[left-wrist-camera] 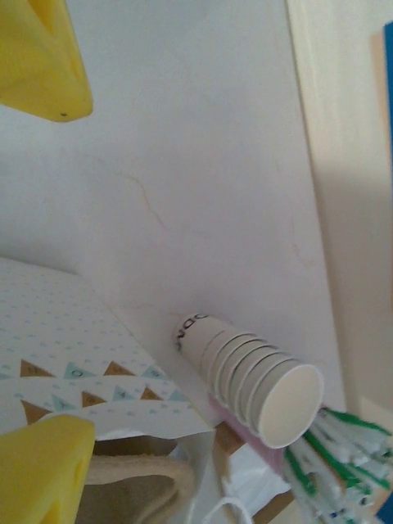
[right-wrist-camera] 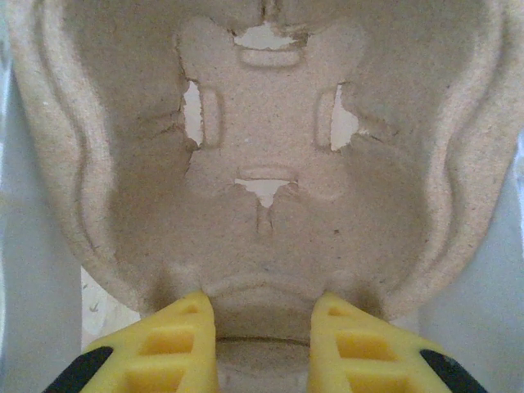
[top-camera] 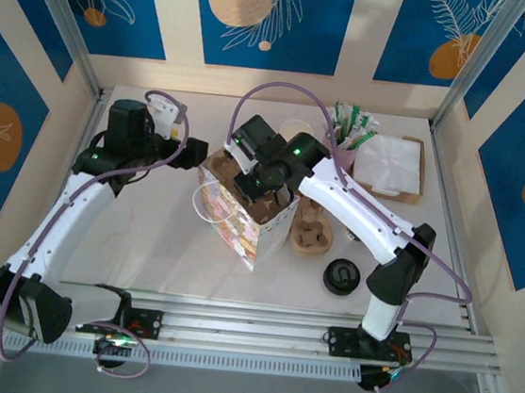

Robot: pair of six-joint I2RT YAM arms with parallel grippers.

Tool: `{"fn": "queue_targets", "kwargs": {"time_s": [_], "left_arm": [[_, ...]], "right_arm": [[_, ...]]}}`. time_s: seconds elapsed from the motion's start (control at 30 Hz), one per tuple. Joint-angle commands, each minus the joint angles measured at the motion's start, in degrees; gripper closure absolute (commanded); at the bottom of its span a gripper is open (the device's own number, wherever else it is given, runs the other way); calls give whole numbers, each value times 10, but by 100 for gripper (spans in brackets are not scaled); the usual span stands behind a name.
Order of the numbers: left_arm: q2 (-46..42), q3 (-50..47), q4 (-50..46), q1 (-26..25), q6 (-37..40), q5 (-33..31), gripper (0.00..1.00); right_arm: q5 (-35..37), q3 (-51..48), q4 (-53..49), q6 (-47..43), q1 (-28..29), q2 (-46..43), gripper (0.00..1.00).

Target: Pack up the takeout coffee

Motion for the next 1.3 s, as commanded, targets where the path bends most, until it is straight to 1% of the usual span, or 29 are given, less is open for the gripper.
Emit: {"fn": "queue_targets", "kwargs": {"time_s": [0.0, 0.03, 0.23, 0.27, 0.37, 0.47, 0.53, 0.6, 0.87, 1.03, 1.2, 1.27], "left_arm": [[23, 39, -54, 5, 9, 53, 15], [28, 45, -63, 5, 7, 58, 17], [32, 56, -76, 6, -25, 85, 22], [32, 60, -79, 7, -31, 88, 25], [33, 70, -90, 8, -47, 95, 36], [38, 77, -114, 8, -40, 97, 39], [40, 77, -126, 9, -34, 87, 43], [41, 75, -132, 9, -32, 85, 43], [47, 67, -129, 9, -27, 117, 42], [54, 67, -132, 9, -22, 104, 43], [57, 66, -132, 9, -17, 110, 45], [53, 66, -129, 9, -19, 103, 43]], "right_arm": [[3, 16, 1, -12, 5, -7, 76], [4, 17, 1, -11, 5, -6, 76], [18, 14, -1, -12, 5, -6, 76], [19, 14, -1, -12, 5, -6, 76], [23, 13, 0, -11, 6, -7, 76], [24, 11, 1, -10, 6, -7, 76], [24, 11, 1, -10, 6, -7, 76], [22, 11, 1, -11, 5, -7, 76], [18, 8, 1, -8, 6, -5, 76], [16, 9, -1, -7, 7, -7, 76], [17, 8, -7, -6, 6, -7, 76], [17, 7, -7, -6, 6, -6, 76]]}}
